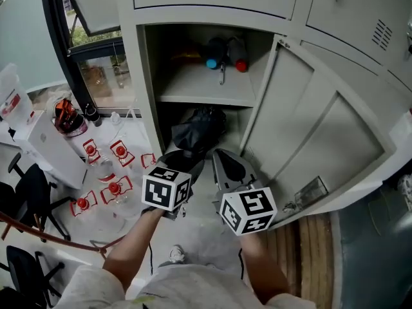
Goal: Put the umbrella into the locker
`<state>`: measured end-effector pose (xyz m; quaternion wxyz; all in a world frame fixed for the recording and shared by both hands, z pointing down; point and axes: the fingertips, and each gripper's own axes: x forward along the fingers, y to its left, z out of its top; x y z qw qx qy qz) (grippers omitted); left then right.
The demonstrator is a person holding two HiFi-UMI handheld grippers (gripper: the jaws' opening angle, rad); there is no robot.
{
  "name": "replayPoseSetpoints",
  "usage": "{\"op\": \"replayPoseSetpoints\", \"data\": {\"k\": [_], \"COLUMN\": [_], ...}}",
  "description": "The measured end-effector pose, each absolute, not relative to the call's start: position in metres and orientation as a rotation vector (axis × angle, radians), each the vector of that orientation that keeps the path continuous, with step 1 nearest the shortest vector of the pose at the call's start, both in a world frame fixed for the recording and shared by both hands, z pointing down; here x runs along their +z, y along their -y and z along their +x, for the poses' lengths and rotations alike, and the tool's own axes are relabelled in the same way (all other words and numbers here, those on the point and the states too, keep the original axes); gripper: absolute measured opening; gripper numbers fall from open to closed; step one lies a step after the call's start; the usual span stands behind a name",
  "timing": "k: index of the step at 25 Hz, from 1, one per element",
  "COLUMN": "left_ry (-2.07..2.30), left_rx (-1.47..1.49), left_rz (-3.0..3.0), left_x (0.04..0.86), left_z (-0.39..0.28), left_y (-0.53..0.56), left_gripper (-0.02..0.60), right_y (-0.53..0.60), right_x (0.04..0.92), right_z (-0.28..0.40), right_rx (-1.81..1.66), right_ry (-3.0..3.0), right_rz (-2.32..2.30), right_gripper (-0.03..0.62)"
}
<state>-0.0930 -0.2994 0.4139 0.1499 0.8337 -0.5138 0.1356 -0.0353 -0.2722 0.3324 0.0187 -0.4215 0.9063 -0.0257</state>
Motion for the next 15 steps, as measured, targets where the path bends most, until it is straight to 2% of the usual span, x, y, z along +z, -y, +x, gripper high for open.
{"op": "replayPoseSetpoints", "data": {"k": [15], "left_ry": [1.235], "left_rx": [0.581], "left_rz": [2.539], "left_x": [0.418], "left_z": [-0.079], "left_y": [0.356], "left_gripper": [0.242], "right_y": [0.309], "right_x": [0.325], "right_z": [-0.034], "right_rx": [-0.048], "right_ry": [-2.680], "right_rz": [-1.552], "right_gripper": [0.003]}}
